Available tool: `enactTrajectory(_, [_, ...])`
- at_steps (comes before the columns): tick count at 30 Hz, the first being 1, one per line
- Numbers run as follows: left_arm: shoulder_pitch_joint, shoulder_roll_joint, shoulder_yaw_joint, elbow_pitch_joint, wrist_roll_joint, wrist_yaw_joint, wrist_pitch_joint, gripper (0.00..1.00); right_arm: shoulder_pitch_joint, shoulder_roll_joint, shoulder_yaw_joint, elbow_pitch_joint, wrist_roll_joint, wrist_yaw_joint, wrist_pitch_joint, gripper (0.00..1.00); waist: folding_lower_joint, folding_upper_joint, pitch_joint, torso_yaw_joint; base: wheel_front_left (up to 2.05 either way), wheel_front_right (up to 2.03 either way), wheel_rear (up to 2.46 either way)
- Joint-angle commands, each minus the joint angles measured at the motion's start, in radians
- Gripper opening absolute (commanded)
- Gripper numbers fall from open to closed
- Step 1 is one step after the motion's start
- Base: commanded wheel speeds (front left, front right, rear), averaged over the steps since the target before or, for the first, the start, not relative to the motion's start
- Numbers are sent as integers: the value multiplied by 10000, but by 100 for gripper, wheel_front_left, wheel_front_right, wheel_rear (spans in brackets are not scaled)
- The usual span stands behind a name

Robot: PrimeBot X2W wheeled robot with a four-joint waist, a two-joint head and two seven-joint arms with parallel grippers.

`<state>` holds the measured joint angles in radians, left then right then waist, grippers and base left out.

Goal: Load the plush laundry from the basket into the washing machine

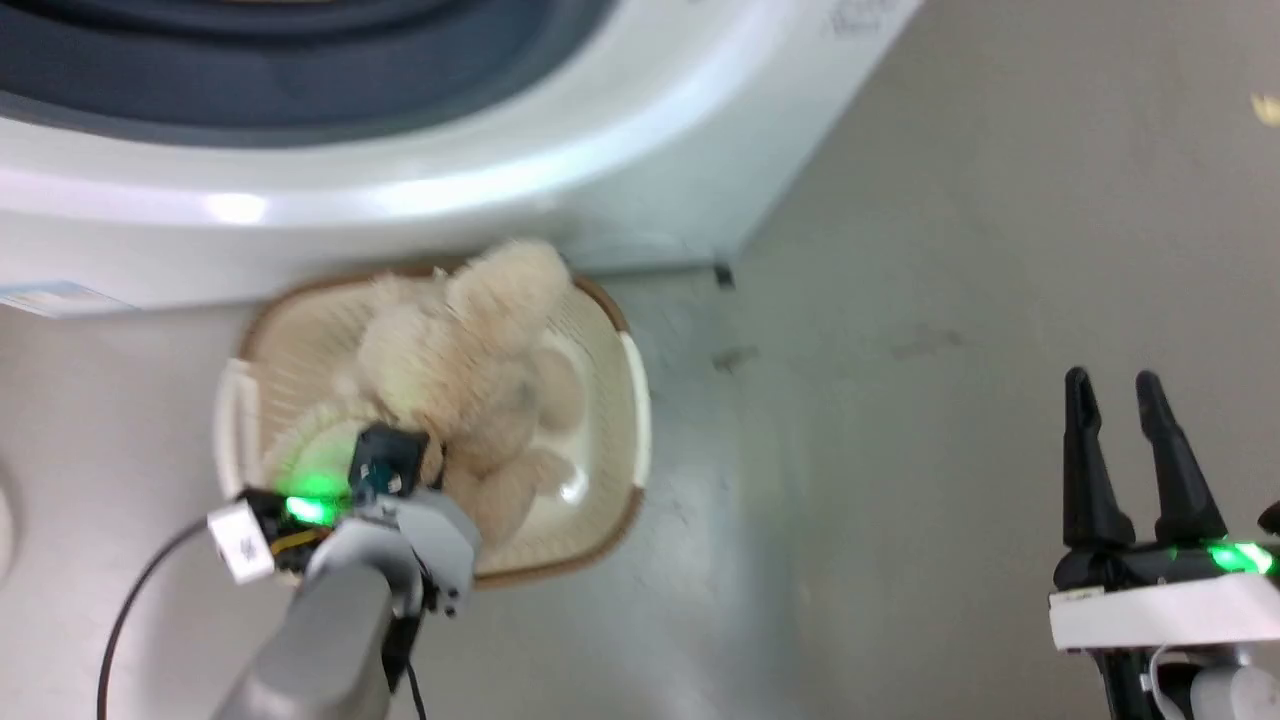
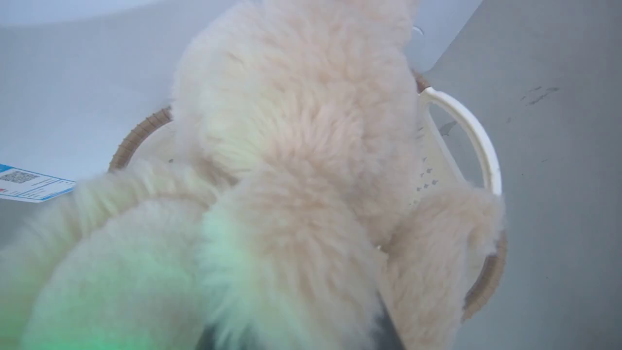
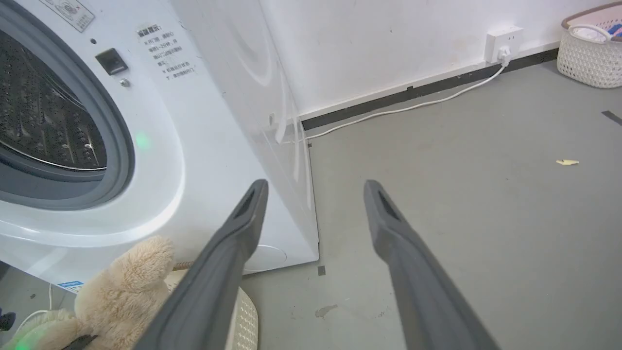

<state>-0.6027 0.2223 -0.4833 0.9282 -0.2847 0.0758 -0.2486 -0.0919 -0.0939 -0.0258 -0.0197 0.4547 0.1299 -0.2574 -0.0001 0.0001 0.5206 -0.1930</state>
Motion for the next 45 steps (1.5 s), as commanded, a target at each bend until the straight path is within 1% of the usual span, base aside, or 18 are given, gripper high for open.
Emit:
enactTrajectory(1, [152, 0, 73, -281, 8, 102, -122, 0, 106, -30, -10, -72, -66, 8, -44, 100, 1, -1, -1139, 830, 0, 0, 0])
enactTrajectory(5, [1426, 60, 389, -2034, 131, 331, -128, 0, 478, -8, -150, -139, -282, 8, -44, 100, 1, -1, -1853, 1148, 0, 0, 0])
enactTrajectory(9, [2444, -8, 768, -3522, 212, 386, -129, 0, 857, 53, -284, -157, -438, 8, -44, 100, 1, -1, -2400, 1420, 0, 0, 0])
enactTrajectory(14, [3292, -97, 1313, -5111, 441, 468, -130, 0, 1231, 140, -328, -187, -559, 8, -44, 100, 1, -1, -2842, 1565, 0, 0, 0])
enactTrajectory(18, [3640, -119, 1688, -6074, 601, 558, -130, 0, 1351, 206, -334, -292, -577, 8, -44, 100, 1, -1, -2866, 1521, 0, 0, 0])
enactTrajectory(19, [3563, -39, 1873, -6760, 778, 581, -131, 0, 1254, 228, -318, -414, -554, 8, -44, 100, 1, -1, -2603, 1442, 0, 0, 0])
enactTrajectory(21, [3387, 36, 1997, -7106, 793, 539, -131, 0, 1120, 232, -216, -468, -531, 8, -44, 100, 1, -1, -2315, 1327, 0, 0, 0])
enactTrajectory(25, [2509, 238, 2107, -7568, 858, 433, 37, 0, 756, 86, 1, -552, -489, 8, -44, 100, 1, -1, -1561, 1140, 0, 0, 0])
enactTrajectory(29, [1191, 515, 2201, -7791, 960, 314, 744, 0, 365, -79, 148, -585, -331, 8, -44, 100, 1, -1, -602, 851, 0, 0, 0])
enactTrajectory(33, [-434, 976, 2269, -7861, 1261, 143, 1498, 0, -175, -148, 233, -593, -65, 8, -44, 100, 1, -1, 484, 489, 0, 0, 0])
enactTrajectory(40, [-3370, 1817, 2679, -7271, 1544, -94, 2829, 0, -1115, -126, 404, -412, 361, 8, -44, 100, 1, -1, 2004, -298, 0, 0, 0])
enactTrajectory(45, [-5795, 2257, 2645, -6275, 1838, -444, 3688, 0, -1575, -43, 482, -210, 612, 8, -44, 100, 1, -1, 2775, -784, 0, 0, 0])
